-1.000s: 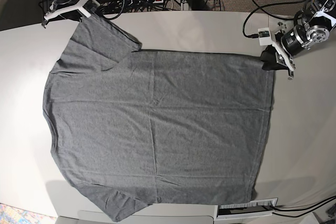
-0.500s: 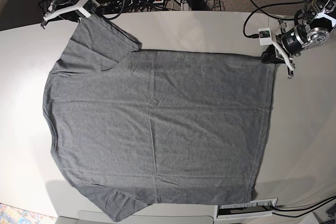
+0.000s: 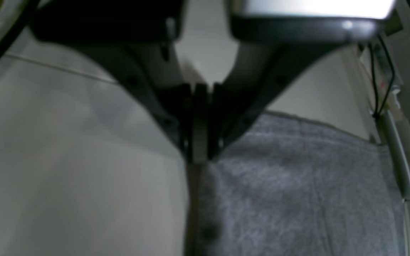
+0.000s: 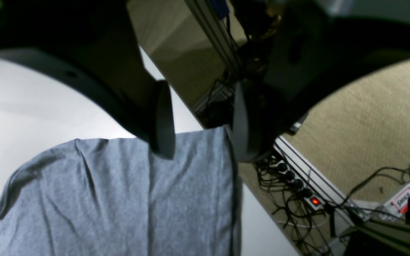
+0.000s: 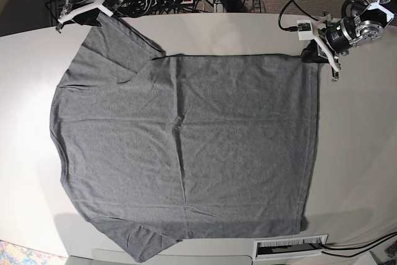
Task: Fold the T-shirt properly
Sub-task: 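Grasp the shirt corner with the left gripper, right gripper at the other shoulder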
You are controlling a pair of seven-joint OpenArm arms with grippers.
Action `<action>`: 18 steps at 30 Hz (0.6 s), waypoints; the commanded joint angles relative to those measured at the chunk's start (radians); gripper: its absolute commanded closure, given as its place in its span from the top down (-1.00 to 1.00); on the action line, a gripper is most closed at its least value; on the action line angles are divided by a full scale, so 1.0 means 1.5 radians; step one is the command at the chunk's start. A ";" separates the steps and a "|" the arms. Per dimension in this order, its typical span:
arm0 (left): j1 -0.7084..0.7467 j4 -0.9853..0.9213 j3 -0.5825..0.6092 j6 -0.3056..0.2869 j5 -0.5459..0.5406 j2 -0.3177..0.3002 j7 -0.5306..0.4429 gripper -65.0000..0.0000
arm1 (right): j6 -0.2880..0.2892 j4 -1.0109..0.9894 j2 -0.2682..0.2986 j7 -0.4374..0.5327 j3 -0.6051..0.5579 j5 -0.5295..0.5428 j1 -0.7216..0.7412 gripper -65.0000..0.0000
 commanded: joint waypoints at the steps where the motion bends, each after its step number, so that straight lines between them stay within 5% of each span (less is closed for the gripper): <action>1: 0.006 0.002 0.000 -0.021 0.001 -0.011 0.002 -1.00 | -0.003 0.011 0.006 0.011 0.004 0.000 -0.005 -0.14; 18: 0.006 0.002 0.000 -0.020 0.001 -0.008 -0.003 -1.00 | -0.004 -0.102 0.006 0.049 0.004 -0.003 0.094 -0.14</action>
